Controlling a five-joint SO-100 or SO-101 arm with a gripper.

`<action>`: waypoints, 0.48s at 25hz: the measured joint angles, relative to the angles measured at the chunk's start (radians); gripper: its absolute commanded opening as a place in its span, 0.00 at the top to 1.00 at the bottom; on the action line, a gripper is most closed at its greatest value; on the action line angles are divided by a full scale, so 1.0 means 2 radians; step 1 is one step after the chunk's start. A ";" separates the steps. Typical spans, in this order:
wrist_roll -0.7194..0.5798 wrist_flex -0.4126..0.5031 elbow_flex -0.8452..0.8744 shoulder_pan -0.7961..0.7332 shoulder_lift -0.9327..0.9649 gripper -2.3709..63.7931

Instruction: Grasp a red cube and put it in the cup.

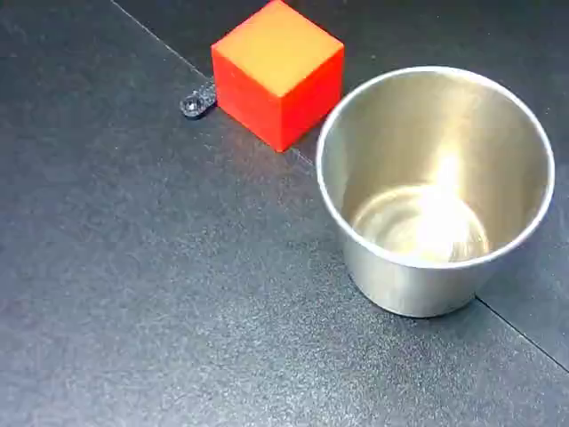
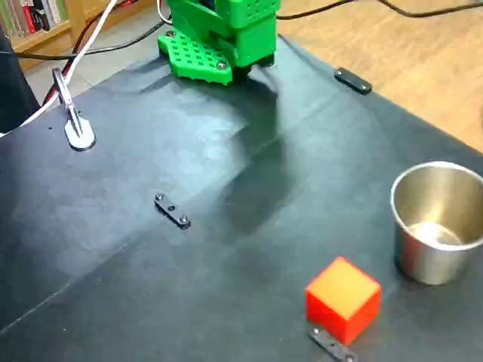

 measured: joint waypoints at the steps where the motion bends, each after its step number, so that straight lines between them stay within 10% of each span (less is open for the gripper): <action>1: 0.000 0.000 0.000 0.001 0.000 0.59; 12: 0.000 0.000 0.000 0.008 -0.006 0.59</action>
